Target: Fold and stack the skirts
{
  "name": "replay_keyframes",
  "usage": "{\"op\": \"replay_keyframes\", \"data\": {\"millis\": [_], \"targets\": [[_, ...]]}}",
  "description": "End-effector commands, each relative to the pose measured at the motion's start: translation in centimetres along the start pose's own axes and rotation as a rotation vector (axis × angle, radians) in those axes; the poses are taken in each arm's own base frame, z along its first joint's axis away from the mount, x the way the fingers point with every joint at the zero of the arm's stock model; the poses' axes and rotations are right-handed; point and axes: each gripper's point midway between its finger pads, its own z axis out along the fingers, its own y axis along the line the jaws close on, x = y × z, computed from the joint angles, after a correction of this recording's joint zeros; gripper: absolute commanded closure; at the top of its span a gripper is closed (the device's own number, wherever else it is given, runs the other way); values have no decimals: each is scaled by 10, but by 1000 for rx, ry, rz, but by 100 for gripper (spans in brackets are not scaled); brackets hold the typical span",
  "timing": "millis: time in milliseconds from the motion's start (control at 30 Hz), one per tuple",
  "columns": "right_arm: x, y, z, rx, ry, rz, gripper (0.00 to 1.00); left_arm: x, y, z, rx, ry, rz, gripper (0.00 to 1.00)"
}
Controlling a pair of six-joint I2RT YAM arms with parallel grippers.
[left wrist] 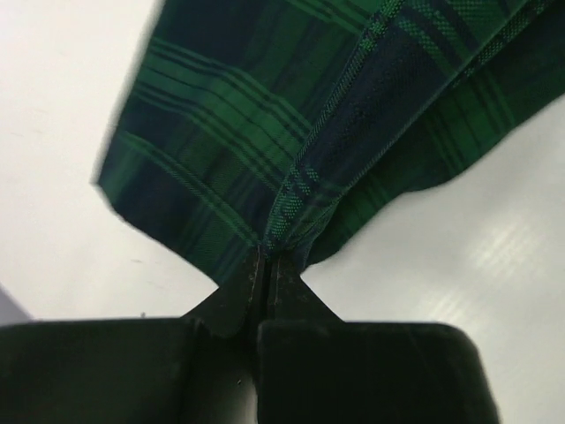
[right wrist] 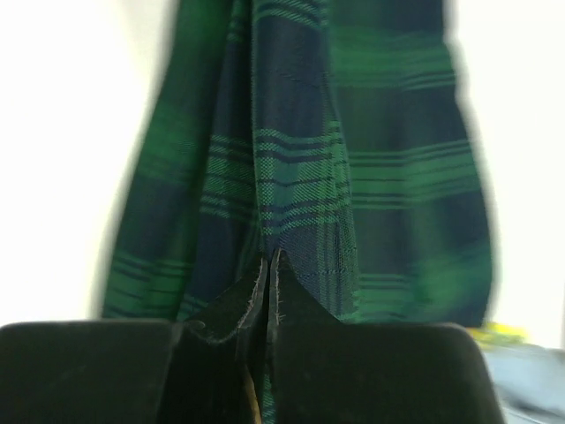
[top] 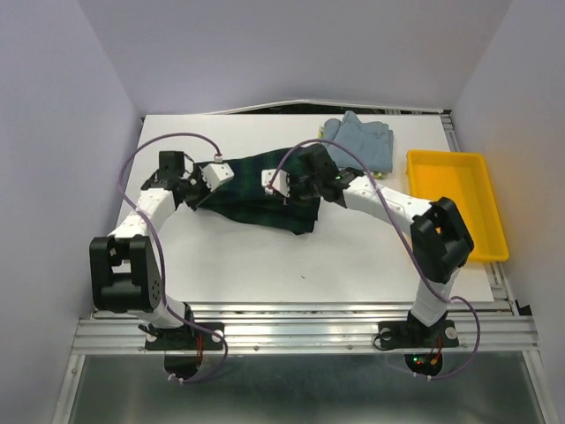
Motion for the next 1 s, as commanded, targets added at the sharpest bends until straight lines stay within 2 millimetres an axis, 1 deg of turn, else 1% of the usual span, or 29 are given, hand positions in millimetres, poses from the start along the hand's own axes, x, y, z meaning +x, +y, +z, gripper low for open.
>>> {"op": "replay_keyframes", "data": {"millis": [0,33,67,100,133,167,200,300,333,367,433,467,500,533,567,600,633,667,700,733,800,833,867,900,933,967], "targets": [[43,56,13,-105,173,166,99,57,13,8,-141,211,29,100],[47,56,19,-97,183,185,99,64,14,19,-143,230,4,100],[57,64,28,-111,209,237,99,65,23,22,-180,237,-43,100],[58,59,32,-95,215,252,99,70,23,30,-168,255,-70,100],[58,56,36,-83,218,263,99,68,26,32,-168,256,-88,100],[59,52,37,-69,225,268,99,57,38,30,-183,232,-90,100],[60,47,38,-53,237,264,99,49,39,27,-178,206,-101,100],[47,27,31,5,217,251,99,23,48,12,-180,129,-74,100],[37,12,25,47,202,244,99,8,58,0,-207,97,-38,100],[32,4,22,70,195,243,99,0,60,-4,-199,82,-33,100],[25,-20,12,142,187,251,99,-14,71,-11,-210,62,-24,100],[24,-36,6,190,183,256,99,-35,90,-23,-249,25,-13,100],[17,-72,-5,315,166,261,99,-40,96,-21,-250,17,-40,100],[16,-93,-12,390,162,265,99,-50,107,-24,-278,-4,-53,100],[13,-116,-21,479,151,268,99,-67,130,-35,-352,-40,-67,100],[9,-159,-42,656,126,273,99,-81,152,-35,-425,-94,-78,100],[10,-176,-50,725,121,278,99,-89,163,-35,-461,-126,-99,100],[18,-186,-48,766,131,284,99,-101,175,-38,-500,-166,-120,100],[18,-192,-49,787,137,272,99,-109,187,-38,-547,-202,-113,100],[12,-201,-52,827,115,263,99,-112,192,-31,-562,-218,-110,100],[12,-190,-44,770,98,266,99,-113,198,-26,-586,-232,-82,100],[15,-167,-27,673,89,252,99,-97,187,-14,-564,-196,-69,100],[16,-147,-18,602,96,239,99,-87,181,-8,-556,-172,-44,100],[13,-131,-14,561,96,231,99,-78,179,-7,-563,-139,29,100],[14,-112,-6,518,104,218,99,-69,170,-5,-557,-113,65,100],[24,-71,13,423,136,205,99,-39,146,11,-507,-51,79,100]]}}
